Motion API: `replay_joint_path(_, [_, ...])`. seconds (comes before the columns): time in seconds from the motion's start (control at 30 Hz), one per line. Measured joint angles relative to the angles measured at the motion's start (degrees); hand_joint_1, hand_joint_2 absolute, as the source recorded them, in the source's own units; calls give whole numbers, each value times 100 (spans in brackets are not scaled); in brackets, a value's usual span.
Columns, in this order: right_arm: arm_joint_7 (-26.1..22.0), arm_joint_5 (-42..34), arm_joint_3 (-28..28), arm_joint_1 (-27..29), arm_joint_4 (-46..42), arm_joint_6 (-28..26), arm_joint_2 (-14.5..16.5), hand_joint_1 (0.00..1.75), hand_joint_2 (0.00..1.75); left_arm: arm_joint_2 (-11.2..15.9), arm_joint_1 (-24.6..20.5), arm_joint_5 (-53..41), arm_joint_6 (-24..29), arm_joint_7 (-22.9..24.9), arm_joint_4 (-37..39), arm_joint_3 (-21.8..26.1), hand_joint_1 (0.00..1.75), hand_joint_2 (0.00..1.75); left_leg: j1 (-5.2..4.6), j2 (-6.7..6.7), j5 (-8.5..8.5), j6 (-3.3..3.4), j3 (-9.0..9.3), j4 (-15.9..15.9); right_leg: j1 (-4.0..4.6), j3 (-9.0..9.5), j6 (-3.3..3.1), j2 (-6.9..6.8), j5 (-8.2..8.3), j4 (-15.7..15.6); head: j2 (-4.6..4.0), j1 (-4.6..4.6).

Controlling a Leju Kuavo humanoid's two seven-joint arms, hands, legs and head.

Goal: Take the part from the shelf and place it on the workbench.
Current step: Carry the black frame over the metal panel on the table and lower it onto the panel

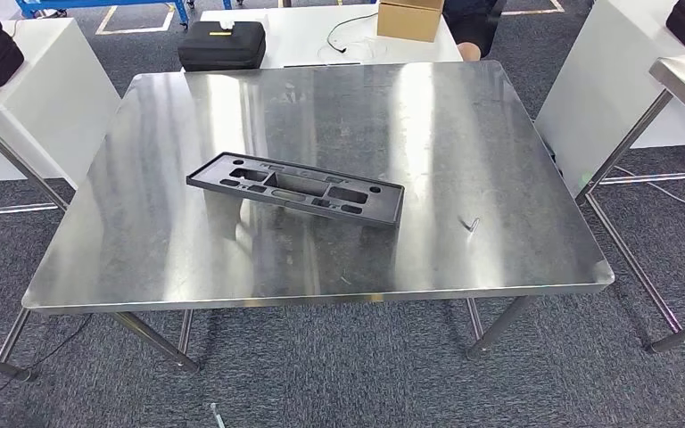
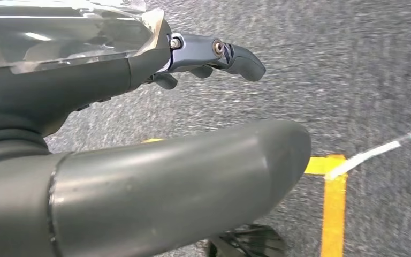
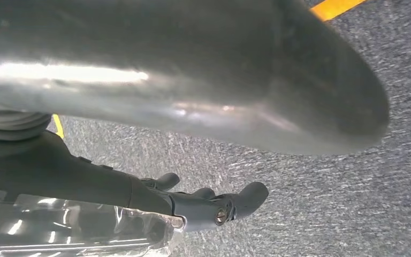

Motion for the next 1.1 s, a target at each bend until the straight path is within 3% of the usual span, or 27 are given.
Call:
replay_joint_path(0.03, [4,0,0,3,0,-1,5,0,0,1,-1,-4,0,5,-1,0,0,0,2,9,134,8,225,-261,0,-15,19,-3,19,7,0,-1])
replay_joint_path(0.1, [6,0,0,3,0,-3,15,0,0,3,-8,-9,0,16,-2,0,0,0,-2,21,394,46,796,-1076,10,-49,61,-7,49,32,0,0])
replay_joint_path(0.13, [6,0,0,0,0,-3,20,0,0,4,-12,-13,0,19,-2,-1,0,0,-14,22,467,71,1000,-1398,20,-63,89,-10,66,41,0,3])
replay_joint_path(0.17, [6,0,0,-6,0,-3,24,0,0,4,-15,-17,1,21,-2,-2,0,0,-31,21,476,95,1088,-1561,31,-76,121,-13,86,46,0,3])
replay_joint_path(0.27, [6,0,0,-16,0,-5,36,0,0,0,-19,-35,8,25,-2,-4,0,0,-63,26,527,204,1043,-1628,32,-115,238,-11,137,39,0,5])
replay_joint_path(0.3, [6,2,0,-15,0,-5,42,0,0,-1,-25,-37,10,30,-3,-4,0,0,-58,34,573,265,1015,-1651,34,-164,246,-5,70,112,0,11])
replay_joint_path(0.37, [6,16,0,-15,0,-5,51,0,0,-1,-36,-37,12,45,-8,-4,0,0,-52,51,674,365,930,-1683,39,-380,192,8,-282,606,0,29])
replay_joint_path(0.43, [12,37,1,-15,0,-4,58,0,0,-2,-37,-37,14,61,-11,-4,0,0,-78,56,755,401,817,-1679,48,-634,147,17,-675,1355,0,43])
replay_joint_path(0.47, [17,44,2,-13,0,-4,58,0,0,-5,-36,-37,15,67,-11,-4,0,0,-91,58,794,404,764,-1676,52,-678,161,21,-764,1586,0,43])
replay_joint_path(0.5, [22,49,2,-12,0,-4,58,0,0,-9,-36,-37,16,73,-11,-4,0,0,-102,58,832,403,717,-1674,54,-613,192,23,-755,1597,0,44])
replay_joint_path(0.53, [25,56,3,-14,0,-4,59,0,0,-13,-35,-37,16,79,-11,-4,0,0,-111,56,867,398,677,-1672,55,-423,230,24,-664,1359,0,44])
replay_joint_path(0.6, [26,66,5,-30,-2,-5,58,0,0,-19,-37,-37,17,83,-12,-4,0,0,-125,50,931,369,618,-1667,65,162,263,28,-430,454,0,46])
replay_joint_path(0.63, [27,72,8,-39,-4,-5,58,0,0,-21,-38,-37,17,85,-13,-4,0,0,-134,50,963,345,602,-1666,85,387,250,35,-334,91,0,44])
replay_joint_path(0.67, [29,77,11,-44,-7,-5,60,0,0,-22,-41,-37,17,87,-14,-4,0,0,-143,50,993,318,590,-1659,105,498,224,41,-286,-127,0,46])
replay_joint_path(0.73, [40,97,22,-49,-11,-7,63,0,0,-26,-44,-43,17,98,-16,-4,0,0,-152,49,1057,257,568,-1654,133,471,168,52,-229,-181,0,51])
replay_joint_path(0.8, [57,124,34,-55,-19,-9,76,0,0,-23,-42,-52,21,116,-18,-2,0,0,-136,35,970,191,502,-1563,76,394,72,44,-170,-192,0,53])
replay_joint_path(0.83, [63,135,39,-56,-26,-9,81,0,0,-22,-39,-54,24,124,-19,-1,0,0,-123,29,792,156,436,-1402,47,353,8,33,-126,-201,0,47])
replay_joint_path(0.9, [67,145,43,-55,-35,-9,86,0,0,-21,-38,-56,26,137,-20,-1,0,0,-83,24,260,88,230,-776,37,255,-71,11,-41,-199,0,35])
replay_joint_path(0.93, [67,149,43,-53,-38,-9,87,0,0,-21,-38,-58,26,142,-20,0,0,0,-61,24,53,58,136,-421,40,204,-77,1,-4,-193,0,32])
replay_joint_path(0.97, [67,151,44,-52,-39,-9,89,0,0,-21,-38,-60,26,146,-20,0,0,0,-39,25,-47,31,91,-161,43,159,-70,-6,33,-182,0,33])
replay_joint_path(1.0, [67,154,44,-52,-40,-9,89,0,0,-21,-38,-62,26,150,-20,0,0,0,-16,26,-30,9,132,-79,39,114,-53,-11,63,-162,0,33])
replay_joint_path(1.03, [71,157,44,-52,-42,-9,90,0,0,-20,-39,-63,26,155,-21,0,0,0,8,28,80,-9,272,-201,31,70,-35,-12,86,-132,0,33])
replay_joint_path(1.1, [78,167,44,-54,-46,-9,90,0,0,-17,-45,-68,26,165,-32,-1,0,0,49,28,347,-35,786,-945,9,-23,3,-12,114,-46,0,34])
